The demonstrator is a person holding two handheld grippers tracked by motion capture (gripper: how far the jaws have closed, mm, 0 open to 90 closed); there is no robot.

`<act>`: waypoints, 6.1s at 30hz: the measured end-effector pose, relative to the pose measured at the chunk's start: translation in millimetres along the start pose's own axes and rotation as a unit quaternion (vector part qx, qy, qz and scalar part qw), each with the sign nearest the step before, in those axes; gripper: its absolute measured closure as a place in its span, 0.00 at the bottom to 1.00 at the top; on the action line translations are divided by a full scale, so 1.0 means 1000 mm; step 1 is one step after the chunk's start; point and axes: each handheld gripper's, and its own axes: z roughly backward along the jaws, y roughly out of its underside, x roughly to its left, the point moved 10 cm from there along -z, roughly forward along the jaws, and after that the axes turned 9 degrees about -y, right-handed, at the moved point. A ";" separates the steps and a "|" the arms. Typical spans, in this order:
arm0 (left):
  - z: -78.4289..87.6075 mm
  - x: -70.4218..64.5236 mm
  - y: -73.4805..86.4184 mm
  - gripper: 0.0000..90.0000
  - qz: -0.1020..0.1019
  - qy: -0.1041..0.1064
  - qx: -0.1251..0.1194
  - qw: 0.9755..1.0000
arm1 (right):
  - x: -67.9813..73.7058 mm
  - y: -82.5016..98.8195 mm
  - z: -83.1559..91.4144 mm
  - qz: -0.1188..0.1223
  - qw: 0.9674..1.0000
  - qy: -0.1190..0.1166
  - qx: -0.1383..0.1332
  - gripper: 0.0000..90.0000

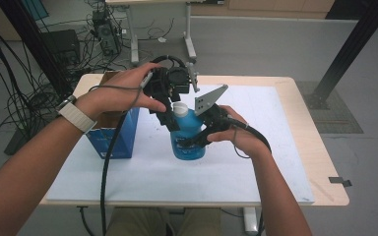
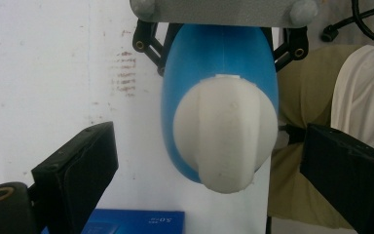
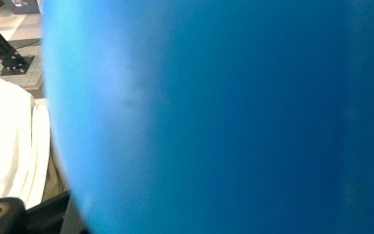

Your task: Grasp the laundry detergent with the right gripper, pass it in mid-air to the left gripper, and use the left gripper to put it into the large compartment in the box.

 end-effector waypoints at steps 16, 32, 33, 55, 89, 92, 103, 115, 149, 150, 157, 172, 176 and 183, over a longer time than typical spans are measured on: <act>-0.001 0.000 0.000 0.08 0.001 -0.001 0.002 1.000 | 0.000 0.001 0.000 -0.002 1.000 0.000 0.000 0.48; -0.004 0.000 0.000 0.08 0.007 0.002 -0.001 1.000 | 0.002 0.000 -0.001 -0.003 1.000 -0.002 -0.002 0.48; -0.004 0.001 -0.001 0.08 0.009 0.000 -0.004 1.000 | 0.002 -0.001 -0.001 -0.003 1.000 -0.003 -0.001 0.48; -0.012 -0.003 -0.004 0.08 -0.002 -0.005 -0.005 1.000 | 0.008 -0.009 -0.004 0.007 1.000 -0.009 -0.002 0.48; -0.024 -0.013 -0.003 0.30 -0.024 0.026 0.000 0.999 | 0.010 -0.013 -0.008 0.011 1.000 -0.013 0.007 0.48; -0.023 -0.015 -0.003 0.34 -0.028 0.029 -0.001 0.999 | 0.010 -0.013 -0.008 0.009 1.000 -0.013 0.007 0.48; -0.024 -0.017 -0.002 0.41 -0.037 0.027 0.003 0.999 | 0.011 -0.011 -0.009 0.003 1.000 -0.016 0.009 0.48; -0.024 -0.017 -0.003 0.41 -0.036 0.026 0.003 0.999 | 0.011 -0.011 -0.009 0.003 1.000 -0.015 0.008 0.48; -0.023 -0.019 -0.003 0.41 -0.034 0.026 -0.002 0.999 | 0.013 -0.010 -0.008 0.005 1.000 -0.017 0.007 0.48; -0.023 -0.019 -0.003 0.41 -0.034 0.026 -0.002 0.999 | 0.012 -0.011 -0.009 0.008 1.000 -0.016 0.006 0.48; -0.023 -0.019 -0.003 0.41 -0.036 0.024 -0.001 0.999 | 0.012 -0.010 -0.009 0.009 1.000 -0.015 0.007 0.48; -0.022 -0.019 -0.002 0.41 -0.035 0.022 -0.002 0.999 | 0.012 -0.011 -0.009 0.010 1.000 -0.016 0.006 0.48; -0.022 -0.019 -0.002 0.41 -0.036 0.023 -0.001 0.999 | 0.012 -0.011 -0.009 0.010 1.000 -0.017 0.006 0.48; -0.022 -0.019 -0.002 0.41 -0.036 0.022 0.000 0.999 | 0.013 -0.011 -0.008 0.007 1.000 -0.017 0.008 0.48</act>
